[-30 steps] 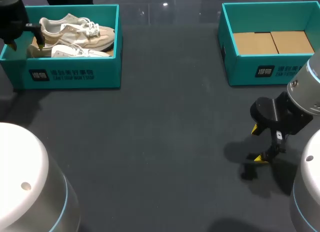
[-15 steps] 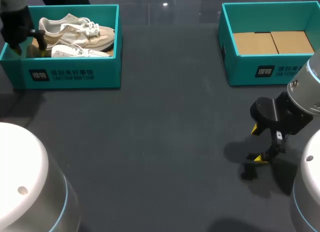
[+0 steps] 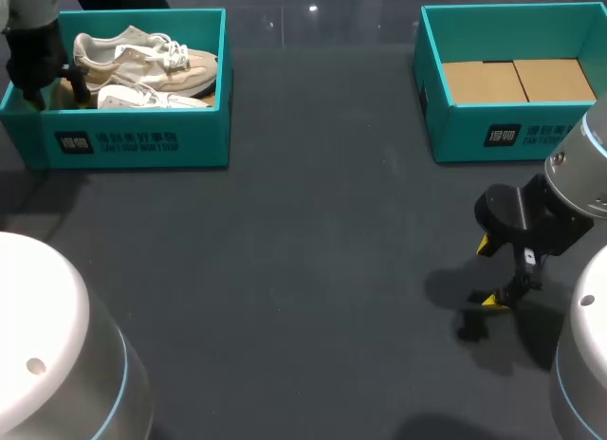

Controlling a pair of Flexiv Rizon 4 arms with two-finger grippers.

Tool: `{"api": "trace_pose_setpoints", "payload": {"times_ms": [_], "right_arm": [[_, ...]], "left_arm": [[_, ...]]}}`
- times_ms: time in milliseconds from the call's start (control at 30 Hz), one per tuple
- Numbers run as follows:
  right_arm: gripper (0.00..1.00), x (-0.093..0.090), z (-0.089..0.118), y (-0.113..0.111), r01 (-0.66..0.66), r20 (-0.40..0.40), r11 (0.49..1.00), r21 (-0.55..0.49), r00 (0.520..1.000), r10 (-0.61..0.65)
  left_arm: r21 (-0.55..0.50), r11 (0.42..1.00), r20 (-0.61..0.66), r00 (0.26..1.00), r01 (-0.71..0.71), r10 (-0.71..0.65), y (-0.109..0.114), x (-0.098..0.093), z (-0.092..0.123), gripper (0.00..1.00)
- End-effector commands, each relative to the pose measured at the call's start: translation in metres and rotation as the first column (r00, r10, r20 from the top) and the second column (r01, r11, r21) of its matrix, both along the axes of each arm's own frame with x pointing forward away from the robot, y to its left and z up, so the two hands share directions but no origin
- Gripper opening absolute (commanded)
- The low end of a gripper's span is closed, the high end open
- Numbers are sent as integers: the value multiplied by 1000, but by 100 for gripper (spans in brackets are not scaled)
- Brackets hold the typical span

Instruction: Take the shoe out of the shoebox, open the shoe tongue, remove and reinsert the insole, then place the shoe into the shoebox

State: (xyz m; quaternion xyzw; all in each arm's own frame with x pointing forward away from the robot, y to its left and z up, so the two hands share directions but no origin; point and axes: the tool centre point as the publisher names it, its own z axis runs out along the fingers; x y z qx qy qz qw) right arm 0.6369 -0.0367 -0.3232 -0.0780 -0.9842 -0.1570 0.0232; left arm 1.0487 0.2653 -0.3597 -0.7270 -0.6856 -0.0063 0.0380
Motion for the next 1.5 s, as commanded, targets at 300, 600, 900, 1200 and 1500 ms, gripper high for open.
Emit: {"api": "trace_pose_setpoints", "payload": {"times_ms": [300, 600, 900, 1200, 1500], "right_arm": [[100, -1, 0, 0, 1, 2, 1000, -1, 1000, -1], [100, -1, 0, 0, 1, 2, 1000, -1, 1000, -1], [100, -1, 0, 0, 1, 2, 1000, -1, 1000, -1], [100, -1, 0, 0, 1, 2, 1000, -1, 1000, -1], [100, -1, 0, 0, 1, 2, 1000, -1, 1000, -1]], "left_arm": [[3, 1000, -32, 999, 2, -2, 2, 8, -17, 61], [7, 1000, -22, 1000, 5, -4, 10, 1, -18, 65], [26, 1000, -36, 999, -13, 14, 7, -2, -26, 0], [41, 999, -20, 1000, -15, 16, 6, -7, -18, 0], [36, 999, 38, 999, 6, -7, 16, -10, 1, 0]]}}
